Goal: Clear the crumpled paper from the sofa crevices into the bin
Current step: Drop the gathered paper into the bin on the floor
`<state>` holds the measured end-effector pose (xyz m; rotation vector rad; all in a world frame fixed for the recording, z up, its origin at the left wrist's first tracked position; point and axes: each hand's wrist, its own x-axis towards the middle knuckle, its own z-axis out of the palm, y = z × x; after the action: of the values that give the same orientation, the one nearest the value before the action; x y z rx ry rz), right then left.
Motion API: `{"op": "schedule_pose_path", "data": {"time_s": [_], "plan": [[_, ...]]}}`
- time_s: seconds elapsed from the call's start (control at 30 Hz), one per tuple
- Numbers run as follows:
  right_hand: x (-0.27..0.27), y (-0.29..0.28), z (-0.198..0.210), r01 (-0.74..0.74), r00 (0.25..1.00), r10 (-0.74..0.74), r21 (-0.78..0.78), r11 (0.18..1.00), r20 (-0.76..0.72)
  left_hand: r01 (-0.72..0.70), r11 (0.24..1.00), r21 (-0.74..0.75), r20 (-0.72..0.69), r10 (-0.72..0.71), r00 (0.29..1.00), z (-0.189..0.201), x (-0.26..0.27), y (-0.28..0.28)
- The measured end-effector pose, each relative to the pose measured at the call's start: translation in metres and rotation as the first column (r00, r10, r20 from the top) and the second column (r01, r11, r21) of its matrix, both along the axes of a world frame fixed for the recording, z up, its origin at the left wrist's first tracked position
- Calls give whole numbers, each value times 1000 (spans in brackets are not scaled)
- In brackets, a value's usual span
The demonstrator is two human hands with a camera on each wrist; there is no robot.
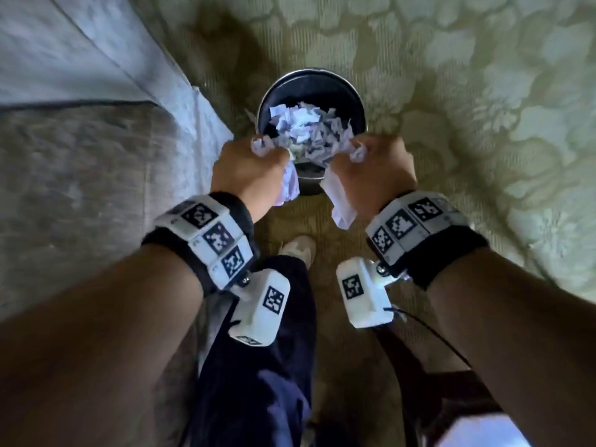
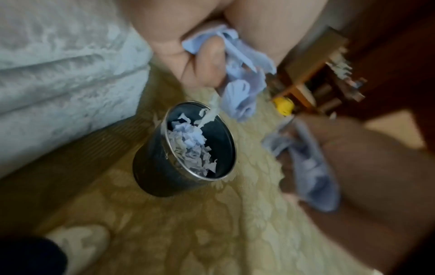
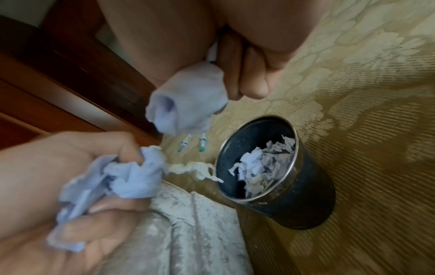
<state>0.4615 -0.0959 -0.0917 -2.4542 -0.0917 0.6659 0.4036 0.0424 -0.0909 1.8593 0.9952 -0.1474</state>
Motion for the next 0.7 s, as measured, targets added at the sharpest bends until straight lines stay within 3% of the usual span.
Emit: {"op": "schedule_pose_path", "data": {"time_s": [0.1,0.33,0.4,0.7], "plan": [[37,16,-21,24,997,-28,-65,998,-70,-99,994,-35,-105,95,990,-13,32,17],[87,42,-36,126,978,-144,-121,985,-151,-101,990,-95,-193,81,978,-21,69,32],[96,46,-38,197,968,-207,-86,977,-140,-81,992,-102,-198,59,978,-27,78,34],[104,53,-61,208,926,-216,-59,976,-309,-42,989,-143,-233,8,973,-47,98,35]]}}
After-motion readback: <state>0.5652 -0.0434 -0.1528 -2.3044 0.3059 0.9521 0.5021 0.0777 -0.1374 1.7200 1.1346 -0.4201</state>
